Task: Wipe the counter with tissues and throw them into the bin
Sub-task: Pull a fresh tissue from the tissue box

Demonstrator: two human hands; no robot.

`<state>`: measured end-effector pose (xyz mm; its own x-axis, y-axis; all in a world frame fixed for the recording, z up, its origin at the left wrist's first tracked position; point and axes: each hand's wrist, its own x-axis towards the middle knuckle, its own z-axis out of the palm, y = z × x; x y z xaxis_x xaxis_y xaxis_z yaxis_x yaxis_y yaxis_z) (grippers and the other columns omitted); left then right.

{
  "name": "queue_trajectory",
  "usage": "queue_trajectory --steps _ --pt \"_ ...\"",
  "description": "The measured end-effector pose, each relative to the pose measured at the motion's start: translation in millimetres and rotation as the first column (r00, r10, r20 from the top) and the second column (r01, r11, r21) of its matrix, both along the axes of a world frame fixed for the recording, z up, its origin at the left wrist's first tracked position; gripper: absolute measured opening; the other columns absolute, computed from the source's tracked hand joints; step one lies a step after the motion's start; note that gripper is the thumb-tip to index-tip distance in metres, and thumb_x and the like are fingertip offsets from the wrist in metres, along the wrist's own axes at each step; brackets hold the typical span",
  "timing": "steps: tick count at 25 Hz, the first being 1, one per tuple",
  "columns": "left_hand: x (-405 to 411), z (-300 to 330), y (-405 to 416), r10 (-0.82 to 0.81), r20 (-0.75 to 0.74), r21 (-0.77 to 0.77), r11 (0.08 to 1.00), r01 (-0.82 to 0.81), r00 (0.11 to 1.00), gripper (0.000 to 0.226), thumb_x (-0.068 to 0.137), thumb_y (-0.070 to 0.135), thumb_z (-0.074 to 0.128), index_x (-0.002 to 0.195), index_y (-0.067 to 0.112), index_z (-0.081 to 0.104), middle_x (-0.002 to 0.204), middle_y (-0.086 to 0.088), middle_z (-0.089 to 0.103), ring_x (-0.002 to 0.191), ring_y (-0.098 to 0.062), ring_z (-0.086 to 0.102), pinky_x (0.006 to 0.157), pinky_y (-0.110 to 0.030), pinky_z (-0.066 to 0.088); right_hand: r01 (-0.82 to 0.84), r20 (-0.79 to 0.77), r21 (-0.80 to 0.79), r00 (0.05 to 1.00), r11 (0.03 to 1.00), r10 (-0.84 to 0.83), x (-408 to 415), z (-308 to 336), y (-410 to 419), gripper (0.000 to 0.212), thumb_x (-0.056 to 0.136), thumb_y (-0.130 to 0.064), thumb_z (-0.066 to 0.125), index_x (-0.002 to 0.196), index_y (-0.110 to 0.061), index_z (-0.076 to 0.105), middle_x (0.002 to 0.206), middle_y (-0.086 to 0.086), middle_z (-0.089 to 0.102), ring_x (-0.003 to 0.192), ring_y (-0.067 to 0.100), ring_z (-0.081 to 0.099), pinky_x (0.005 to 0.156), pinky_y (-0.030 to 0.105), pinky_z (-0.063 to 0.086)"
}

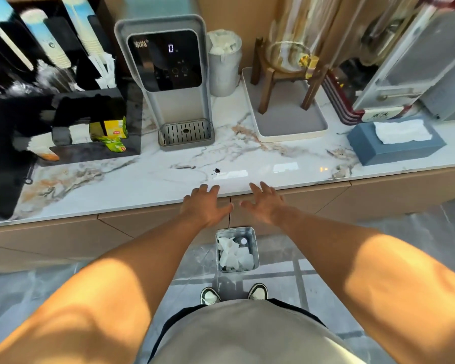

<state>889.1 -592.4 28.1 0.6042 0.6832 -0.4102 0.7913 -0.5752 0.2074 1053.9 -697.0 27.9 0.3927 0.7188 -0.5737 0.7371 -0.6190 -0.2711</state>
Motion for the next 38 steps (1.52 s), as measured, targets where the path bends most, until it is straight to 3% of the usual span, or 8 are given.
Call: queue_trajectory --steps 10,20,28,32,38 --pt "85 45 10 -0.225 0.105 0.043 0.974 0.221 0.969 0.082 0.086 0.074 0.042 0.152 0.027 0.029 0.157 -0.006 0.034 0.140 -0.031 0.037 0.109 -0.048 0.038 0.220 0.137 0.102 0.963 0.970 -0.233 73 32 -28 0.078 0.093 -0.068 0.032 0.155 -0.029 0.007 0.165 0.006 0.000 0.151 0.032 0.002 0.121 0.055 0.005" --pt "229 69 -13 -0.444 0.121 0.154 0.892 0.425 0.888 0.074 0.090 0.072 0.038 0.150 0.029 0.033 0.156 -0.006 0.039 0.140 -0.033 0.041 0.110 -0.049 0.040 0.325 0.244 0.192 0.898 0.926 -0.366 198 41 -84 0.074 0.093 -0.067 0.034 0.153 -0.027 0.016 0.164 0.009 0.009 0.149 0.036 0.010 0.120 0.055 0.013" --pt "380 64 -44 -0.498 0.135 0.157 0.865 0.477 0.857 0.059 0.099 0.053 0.041 0.149 0.022 0.037 0.146 -0.013 0.048 0.131 -0.034 0.047 0.106 -0.048 0.043 0.331 0.205 0.415 0.873 0.847 -0.442 348 43 -108 0.057 0.097 -0.045 0.046 0.147 -0.021 0.032 0.156 0.009 0.026 0.141 0.033 0.026 0.115 0.048 0.028" --pt "447 53 -67 -0.535 0.161 0.129 0.844 0.520 0.829 0.052 0.099 0.046 0.047 0.144 0.021 0.045 0.143 -0.011 0.048 0.130 -0.034 0.046 0.106 -0.045 0.043 0.324 0.256 0.421 0.853 0.847 -0.454 420 33 -123 0.045 0.102 -0.032 0.042 0.144 -0.017 0.039 0.149 0.011 0.036 0.135 0.034 0.032 0.110 0.050 0.035" --pt "520 33 -86 -0.564 0.167 0.153 0.825 0.543 0.809 0.040 0.098 0.035 0.050 0.130 0.014 0.063 0.136 -0.011 0.056 0.123 -0.033 0.050 0.104 -0.044 0.045 0.348 0.282 0.380 0.839 0.857 -0.465 497 4 -134 0.040 0.101 -0.025 0.043 0.142 -0.025 0.043 0.148 0.008 0.038 0.135 0.032 0.032 0.112 0.050 0.031"
